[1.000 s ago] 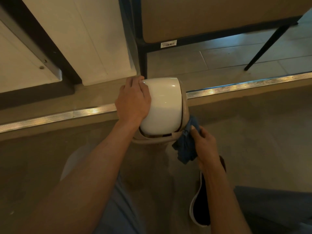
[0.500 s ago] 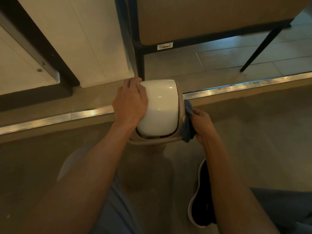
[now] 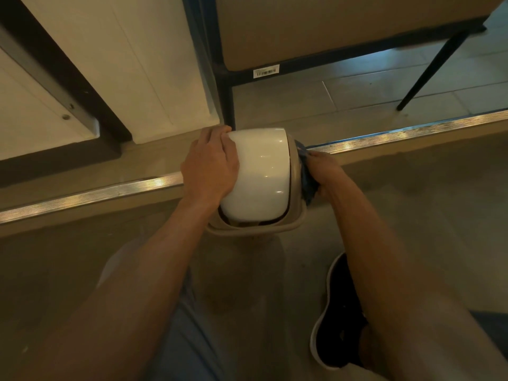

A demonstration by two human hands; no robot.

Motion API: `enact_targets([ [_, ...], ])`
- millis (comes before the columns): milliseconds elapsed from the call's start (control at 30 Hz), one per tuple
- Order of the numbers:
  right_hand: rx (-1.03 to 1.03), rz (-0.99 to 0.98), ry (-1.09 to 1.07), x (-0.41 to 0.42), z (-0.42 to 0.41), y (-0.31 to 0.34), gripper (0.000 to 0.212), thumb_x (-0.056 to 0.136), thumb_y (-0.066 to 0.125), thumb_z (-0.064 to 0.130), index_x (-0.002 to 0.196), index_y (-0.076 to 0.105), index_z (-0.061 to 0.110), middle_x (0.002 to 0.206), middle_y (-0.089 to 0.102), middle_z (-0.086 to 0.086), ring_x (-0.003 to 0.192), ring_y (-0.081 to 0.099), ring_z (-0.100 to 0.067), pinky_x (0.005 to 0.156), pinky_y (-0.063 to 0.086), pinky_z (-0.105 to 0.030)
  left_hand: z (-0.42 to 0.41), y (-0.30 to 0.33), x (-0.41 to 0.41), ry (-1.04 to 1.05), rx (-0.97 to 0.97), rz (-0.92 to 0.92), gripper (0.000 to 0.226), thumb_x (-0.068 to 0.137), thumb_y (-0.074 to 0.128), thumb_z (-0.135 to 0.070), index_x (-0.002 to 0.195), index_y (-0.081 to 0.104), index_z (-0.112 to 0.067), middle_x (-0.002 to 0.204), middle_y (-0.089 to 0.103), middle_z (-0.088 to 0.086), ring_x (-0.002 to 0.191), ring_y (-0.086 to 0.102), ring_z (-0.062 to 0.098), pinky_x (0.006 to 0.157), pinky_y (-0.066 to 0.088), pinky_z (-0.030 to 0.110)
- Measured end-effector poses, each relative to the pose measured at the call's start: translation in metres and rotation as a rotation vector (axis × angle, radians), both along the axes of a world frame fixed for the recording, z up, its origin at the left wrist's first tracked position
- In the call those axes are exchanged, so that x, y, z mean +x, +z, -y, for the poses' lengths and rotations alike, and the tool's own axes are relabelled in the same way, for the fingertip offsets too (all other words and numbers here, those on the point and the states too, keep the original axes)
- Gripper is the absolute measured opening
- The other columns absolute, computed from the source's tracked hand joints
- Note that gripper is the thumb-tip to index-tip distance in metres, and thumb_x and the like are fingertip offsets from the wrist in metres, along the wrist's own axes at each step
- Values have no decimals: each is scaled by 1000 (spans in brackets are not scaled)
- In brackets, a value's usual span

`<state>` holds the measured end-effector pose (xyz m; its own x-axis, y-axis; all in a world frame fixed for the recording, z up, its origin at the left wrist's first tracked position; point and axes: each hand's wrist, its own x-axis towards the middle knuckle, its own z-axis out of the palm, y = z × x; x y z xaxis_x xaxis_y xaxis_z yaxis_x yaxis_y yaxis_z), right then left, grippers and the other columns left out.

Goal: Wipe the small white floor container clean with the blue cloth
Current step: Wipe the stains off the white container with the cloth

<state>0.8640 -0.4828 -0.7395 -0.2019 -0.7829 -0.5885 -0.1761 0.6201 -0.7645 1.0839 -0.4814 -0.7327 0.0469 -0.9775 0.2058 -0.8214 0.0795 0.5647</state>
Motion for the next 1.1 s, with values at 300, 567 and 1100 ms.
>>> enact_targets([
  [300, 10, 155, -230, 7, -98, -26, 29, 98, 58, 32, 122, 62, 17, 112, 70, -11, 104, 67, -29, 94, 54, -53, -1, 2, -2, 46, 5, -23, 44, 105, 27, -35, 133, 59, -22, 132, 59, -1, 114, 57, 22, 93, 45, 37],
  [567, 30, 115, -214, 9, -36, -5, 35, 99, 56, 33, 127, 59, 11, 111, 65, -9, 106, 61, -27, 86, 50, -39, -2, 1, -2, 44, 1, -12, 46, 104, 27, -37, 134, 58, -21, 135, 58, 1, 114, 57, 23, 93, 45, 37],
  [1100, -144, -39, -226, 11, -116, -5, 23, 98, 60, 30, 106, 65, 9, 94, 69, -9, 92, 66, -22, 71, 49, -30, -4, 4, -3, 78, 12, -99, 42, 106, 31, -39, 131, 60, -24, 135, 56, -1, 116, 56, 19, 91, 40, 33],
])
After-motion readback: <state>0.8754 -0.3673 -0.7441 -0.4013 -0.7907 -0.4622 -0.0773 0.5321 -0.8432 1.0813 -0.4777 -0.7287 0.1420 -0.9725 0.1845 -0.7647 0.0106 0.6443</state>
